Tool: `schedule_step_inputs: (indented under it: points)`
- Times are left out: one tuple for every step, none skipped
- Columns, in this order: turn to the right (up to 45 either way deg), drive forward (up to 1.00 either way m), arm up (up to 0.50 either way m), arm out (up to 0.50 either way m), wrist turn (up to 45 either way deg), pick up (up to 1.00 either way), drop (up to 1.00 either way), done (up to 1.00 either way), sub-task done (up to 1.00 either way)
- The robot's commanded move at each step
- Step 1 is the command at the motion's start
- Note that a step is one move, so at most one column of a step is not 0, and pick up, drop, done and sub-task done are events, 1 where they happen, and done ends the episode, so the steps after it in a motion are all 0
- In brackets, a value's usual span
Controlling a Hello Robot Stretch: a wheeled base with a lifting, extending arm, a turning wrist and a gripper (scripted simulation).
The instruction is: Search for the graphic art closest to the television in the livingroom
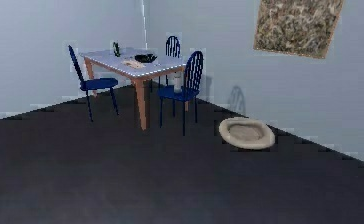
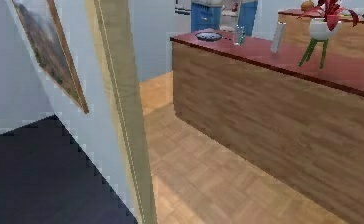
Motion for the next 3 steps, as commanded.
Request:
schedule_step_inputs:
  points:
    - [0.0,0.45,0.00,0.00,0.0,0.00,0.00,0.00,0.00]
    - [45.0,0.00,0.00,0.00,0.0,0.00,0.00,0.00,0.00]
    - [6.0,0.00,0.00,0.00,0.0,0.00,0.00,0.00,0.00]
